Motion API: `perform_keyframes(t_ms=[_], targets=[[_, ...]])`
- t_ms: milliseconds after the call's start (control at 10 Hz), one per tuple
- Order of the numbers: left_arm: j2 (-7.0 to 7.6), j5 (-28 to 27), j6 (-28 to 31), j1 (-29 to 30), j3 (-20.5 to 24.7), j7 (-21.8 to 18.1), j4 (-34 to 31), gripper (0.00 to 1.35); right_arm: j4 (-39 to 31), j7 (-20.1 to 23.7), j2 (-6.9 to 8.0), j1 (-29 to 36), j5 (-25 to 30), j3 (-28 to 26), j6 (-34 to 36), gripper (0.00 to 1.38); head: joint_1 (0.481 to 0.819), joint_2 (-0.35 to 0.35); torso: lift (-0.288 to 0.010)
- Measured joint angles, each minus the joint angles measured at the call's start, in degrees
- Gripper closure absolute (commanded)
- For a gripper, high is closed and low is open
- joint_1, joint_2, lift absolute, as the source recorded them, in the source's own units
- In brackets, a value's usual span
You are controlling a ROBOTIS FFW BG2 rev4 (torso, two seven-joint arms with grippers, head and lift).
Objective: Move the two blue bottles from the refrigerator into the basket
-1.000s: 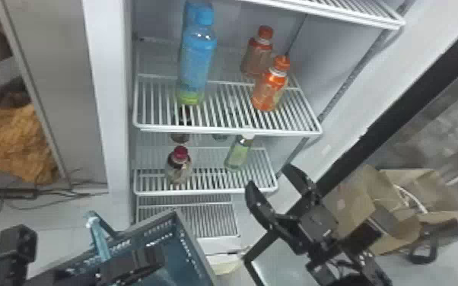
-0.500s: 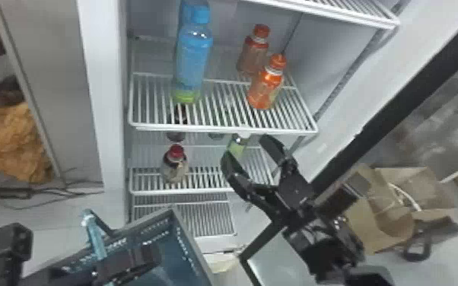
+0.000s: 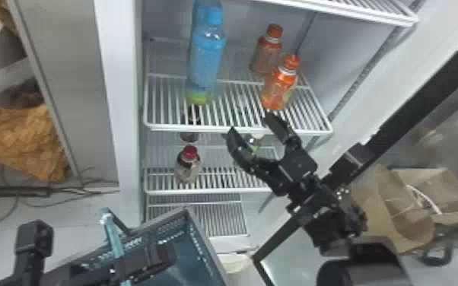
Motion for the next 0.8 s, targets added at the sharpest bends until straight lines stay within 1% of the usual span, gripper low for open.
perform_keyframes(t_ms=[300, 800], targets=[[0.03, -0.21, 0.32, -0.26, -0.19, 0.0, 0.13, 1.2, 0.81, -0.16, -0.07, -4.55, 0.62, 0.21, 2.85, 0.1, 0.695, -0.263, -0.01], [0.12, -0.38, 0.51, -0.49, -0.27, 0.0, 0.42, 1.2, 4.67, -0.07, -1.32, -13.27, 0.91, 5.04, 7.77, 0.11, 0.695, -0.194, -0.01]])
